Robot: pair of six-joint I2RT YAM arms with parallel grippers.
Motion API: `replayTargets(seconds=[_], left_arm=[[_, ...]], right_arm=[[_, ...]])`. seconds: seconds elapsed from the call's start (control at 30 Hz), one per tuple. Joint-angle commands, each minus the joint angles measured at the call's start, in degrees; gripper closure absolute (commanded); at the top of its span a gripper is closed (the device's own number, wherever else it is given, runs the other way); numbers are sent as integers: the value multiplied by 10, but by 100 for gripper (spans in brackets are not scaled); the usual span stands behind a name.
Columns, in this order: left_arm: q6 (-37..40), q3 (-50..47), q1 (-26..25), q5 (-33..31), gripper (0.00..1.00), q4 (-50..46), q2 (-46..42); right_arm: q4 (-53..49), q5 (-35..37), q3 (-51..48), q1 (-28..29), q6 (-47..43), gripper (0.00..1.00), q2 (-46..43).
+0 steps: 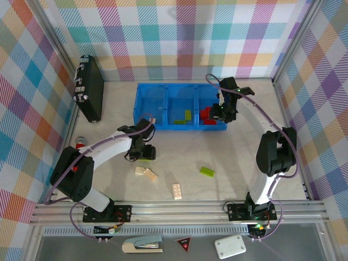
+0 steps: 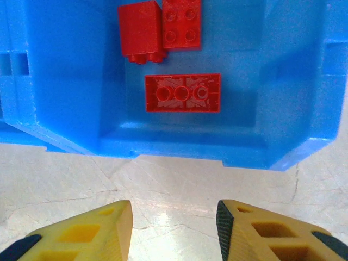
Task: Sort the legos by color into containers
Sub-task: Pick up the lego from the middle-left of the table, then place the lego in the container.
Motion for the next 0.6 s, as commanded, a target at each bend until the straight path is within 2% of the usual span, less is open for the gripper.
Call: replayTargets(seconds=[0.0,0.13,0.4,0.57], left_arm=[[74,41,-8,20,38,-29,-6],[154,86,-8,30,38,-36,1],[342,166,-9,131,39,-16,31],[446,225,-9,156,39,19,63]], right_arm=[[-21,21,-11,4,-11,54,-24],[-27,42,-17,4,-16,54,-37],[-38,70,-28,3,-25,53,-68],[-32,75,-53,-2,-24,53,-97]])
